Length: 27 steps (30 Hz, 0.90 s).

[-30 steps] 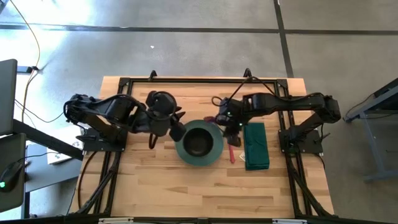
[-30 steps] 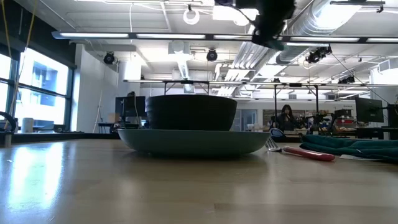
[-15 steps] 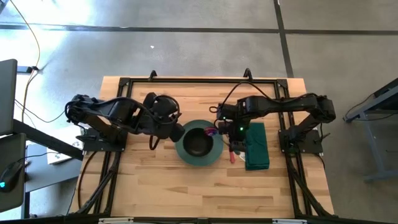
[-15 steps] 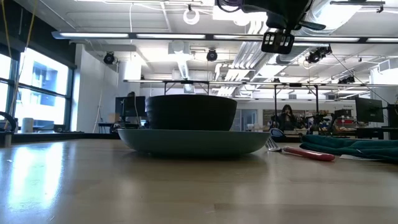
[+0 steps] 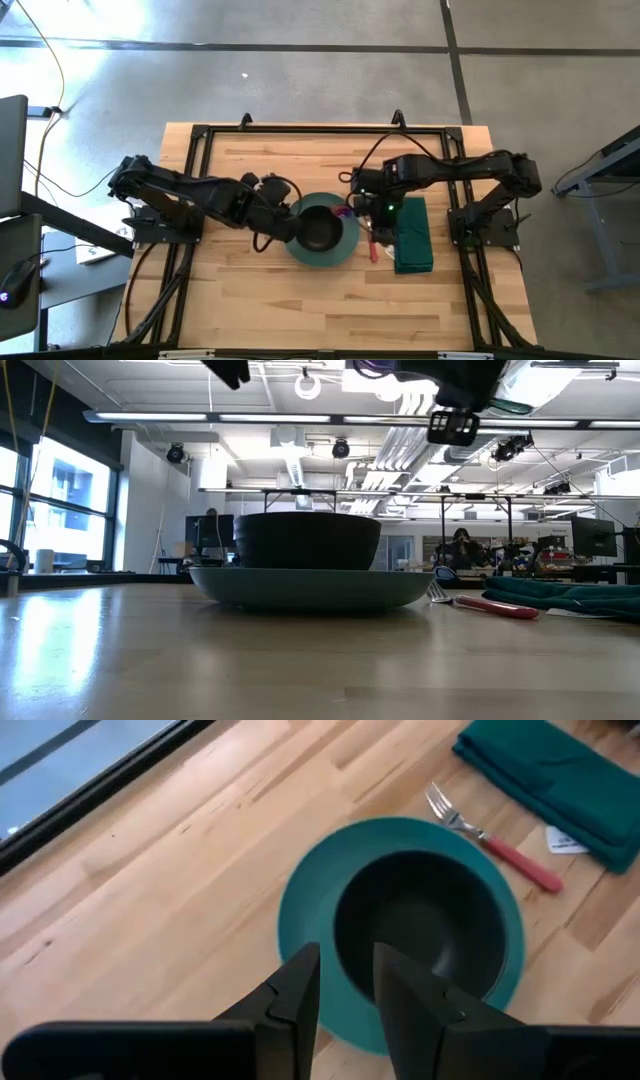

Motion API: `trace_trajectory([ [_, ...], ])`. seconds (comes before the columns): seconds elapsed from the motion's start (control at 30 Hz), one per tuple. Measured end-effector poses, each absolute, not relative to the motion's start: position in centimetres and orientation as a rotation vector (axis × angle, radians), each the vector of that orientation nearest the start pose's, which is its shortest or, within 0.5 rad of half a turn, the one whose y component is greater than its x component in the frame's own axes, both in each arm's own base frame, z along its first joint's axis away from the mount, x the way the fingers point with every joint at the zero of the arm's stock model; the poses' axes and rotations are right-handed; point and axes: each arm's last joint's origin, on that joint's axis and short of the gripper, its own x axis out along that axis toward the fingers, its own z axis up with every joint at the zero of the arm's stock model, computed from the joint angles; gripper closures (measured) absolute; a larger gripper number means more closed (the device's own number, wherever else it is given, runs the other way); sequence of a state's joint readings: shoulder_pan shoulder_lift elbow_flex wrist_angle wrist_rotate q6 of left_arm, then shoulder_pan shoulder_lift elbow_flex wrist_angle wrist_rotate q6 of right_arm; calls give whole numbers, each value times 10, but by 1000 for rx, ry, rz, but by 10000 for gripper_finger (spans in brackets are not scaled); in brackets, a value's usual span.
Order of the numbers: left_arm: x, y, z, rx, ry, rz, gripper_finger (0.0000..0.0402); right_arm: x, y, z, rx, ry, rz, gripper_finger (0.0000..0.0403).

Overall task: Set table place
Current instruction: Put the blue spoon into the black bowl on the table

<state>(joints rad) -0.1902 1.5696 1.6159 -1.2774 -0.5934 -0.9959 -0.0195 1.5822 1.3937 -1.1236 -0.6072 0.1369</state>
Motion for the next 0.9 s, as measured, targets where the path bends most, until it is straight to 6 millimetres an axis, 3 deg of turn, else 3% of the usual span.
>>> trace_trajectory([
  [0.33, 290, -39, 348, -408, 842, 861, 318, 313, 15, 266, 607, 1482, 429, 403],
  [0.7, 286, -39, 350, -403, 861, 840, 318, 395, 19, 271, 296, 1610, 493, 403],
  [0.9, 276, -38, 363, -399, 851, 796, 318, 413, 11, 266, 285, 1582, 472, 403],
])
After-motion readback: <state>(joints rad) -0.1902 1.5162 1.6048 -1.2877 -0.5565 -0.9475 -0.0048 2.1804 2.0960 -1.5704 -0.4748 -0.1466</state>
